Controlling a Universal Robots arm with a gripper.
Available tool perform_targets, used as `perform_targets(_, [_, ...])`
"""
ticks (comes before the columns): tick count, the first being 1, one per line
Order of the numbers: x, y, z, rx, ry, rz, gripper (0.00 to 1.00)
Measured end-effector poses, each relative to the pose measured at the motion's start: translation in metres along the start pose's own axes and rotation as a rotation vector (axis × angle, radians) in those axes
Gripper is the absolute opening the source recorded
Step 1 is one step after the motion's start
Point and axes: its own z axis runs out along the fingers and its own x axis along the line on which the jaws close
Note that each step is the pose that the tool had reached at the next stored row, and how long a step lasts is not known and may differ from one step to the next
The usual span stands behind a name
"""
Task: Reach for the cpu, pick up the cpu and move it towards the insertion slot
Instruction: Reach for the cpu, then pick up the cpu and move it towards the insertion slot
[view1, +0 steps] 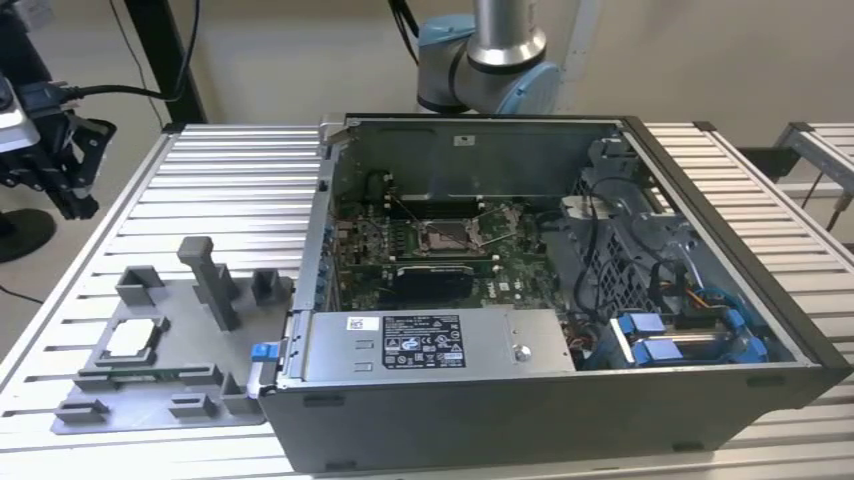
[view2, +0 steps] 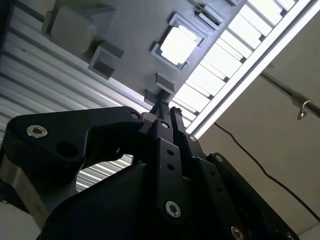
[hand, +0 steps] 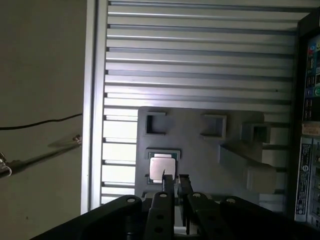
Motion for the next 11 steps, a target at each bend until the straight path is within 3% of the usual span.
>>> perform_targets(11, [0.0, 0.0, 0.0004, 0.0, 0.0001, -0.003, 1.0])
